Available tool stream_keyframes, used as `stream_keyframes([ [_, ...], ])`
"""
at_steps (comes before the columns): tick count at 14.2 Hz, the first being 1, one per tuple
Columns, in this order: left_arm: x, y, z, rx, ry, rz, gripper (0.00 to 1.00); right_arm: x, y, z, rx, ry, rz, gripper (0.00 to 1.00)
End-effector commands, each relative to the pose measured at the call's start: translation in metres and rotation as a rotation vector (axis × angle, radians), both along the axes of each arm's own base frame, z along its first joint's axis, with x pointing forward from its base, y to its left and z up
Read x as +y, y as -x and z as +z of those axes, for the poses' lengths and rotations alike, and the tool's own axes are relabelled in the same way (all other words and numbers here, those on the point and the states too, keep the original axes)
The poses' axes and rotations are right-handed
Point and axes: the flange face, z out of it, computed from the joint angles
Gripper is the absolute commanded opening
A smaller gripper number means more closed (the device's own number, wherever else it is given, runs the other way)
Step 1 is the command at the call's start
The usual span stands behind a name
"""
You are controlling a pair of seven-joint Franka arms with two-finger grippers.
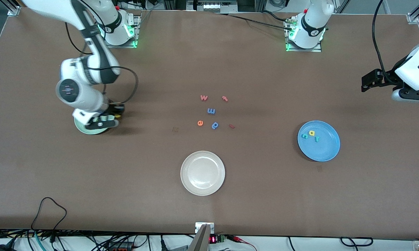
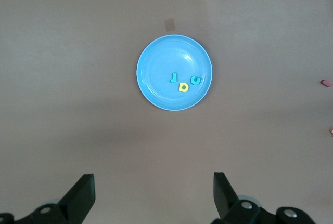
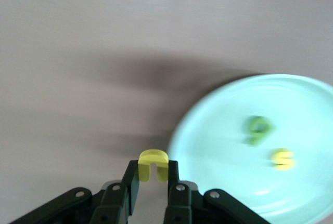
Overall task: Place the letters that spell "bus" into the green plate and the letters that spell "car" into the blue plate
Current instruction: 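Carry the n to the green plate and open the right gripper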
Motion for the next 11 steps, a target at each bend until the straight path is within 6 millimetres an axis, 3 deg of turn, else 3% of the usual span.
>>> stream_keyframes([
  [1, -0.003, 0.005, 0.007, -0.002, -0.016, 0.0, 1.0, -0.045, 0.004, -0.008, 0.025, -0.022, 0.036, 0.12],
  [2, -0.002, 0.004, 0.005, -0.004, -0.016, 0.001, 1.0, -0.057, 0.005, -0.013, 0.032, -0.027, 0.037, 0.29],
  [4, -0.003, 0.003, 0.004, -0.005, -0.017, -0.001, 1.0, -0.063, 0.003, -0.012, 0.027, -0.031, 0.039, 1.0],
  [5, -0.006, 0.003, 0.005, -0.007, -0.023, -0.009, 1.0, -0.063, 0.0, -0.004, 0.012, -0.03, 0.04, 1.0],
  [7, -0.017, 0.004, 0.006, -0.006, -0.024, -0.02, 1.0, -0.06, -0.014, 0.033, -0.032, -0.026, 0.041, 1.0],
  [9, -0.018, 0.004, 0.006, -0.008, -0.025, -0.009, 1.0, -0.061, -0.031, 0.084, -0.034, -0.026, 0.04, 1.0],
  [11, -0.018, 0.005, 0.007, -0.005, -0.021, -0.008, 1.0, -0.059, -0.046, 0.149, -0.04, -0.028, 0.041, 1.0],
])
